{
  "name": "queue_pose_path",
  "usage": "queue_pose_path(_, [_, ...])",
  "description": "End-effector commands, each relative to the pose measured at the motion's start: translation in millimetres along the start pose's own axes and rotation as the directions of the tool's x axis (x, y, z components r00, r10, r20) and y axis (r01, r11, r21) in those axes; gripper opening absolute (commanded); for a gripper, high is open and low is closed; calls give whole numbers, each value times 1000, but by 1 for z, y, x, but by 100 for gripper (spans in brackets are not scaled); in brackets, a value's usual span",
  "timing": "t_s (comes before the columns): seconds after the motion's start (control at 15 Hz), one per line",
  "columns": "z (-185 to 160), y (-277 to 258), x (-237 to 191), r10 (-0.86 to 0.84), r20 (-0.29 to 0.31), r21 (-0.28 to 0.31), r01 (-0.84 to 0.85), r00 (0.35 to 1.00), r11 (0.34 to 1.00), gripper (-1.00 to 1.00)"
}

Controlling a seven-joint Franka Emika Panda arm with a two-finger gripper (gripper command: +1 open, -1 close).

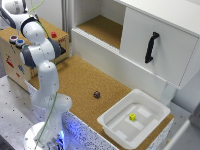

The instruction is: Move the blue light switch to turn off the blue light

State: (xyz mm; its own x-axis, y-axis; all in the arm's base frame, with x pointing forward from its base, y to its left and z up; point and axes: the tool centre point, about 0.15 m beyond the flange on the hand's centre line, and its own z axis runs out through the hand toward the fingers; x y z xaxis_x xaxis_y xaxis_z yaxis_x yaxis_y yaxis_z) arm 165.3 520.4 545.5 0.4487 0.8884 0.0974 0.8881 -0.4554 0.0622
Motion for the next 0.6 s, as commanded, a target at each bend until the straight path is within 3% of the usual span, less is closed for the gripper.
queue_pose_path(0.0, [3,18,16,109,22,-78,-107,994,991,100])
queue_pose_path(0.27, [16,62,15,202,13,-110,-200,979,974,100])
queue_pose_path(0.53, [24,121,21,283,-27,-75,-285,959,956,100])
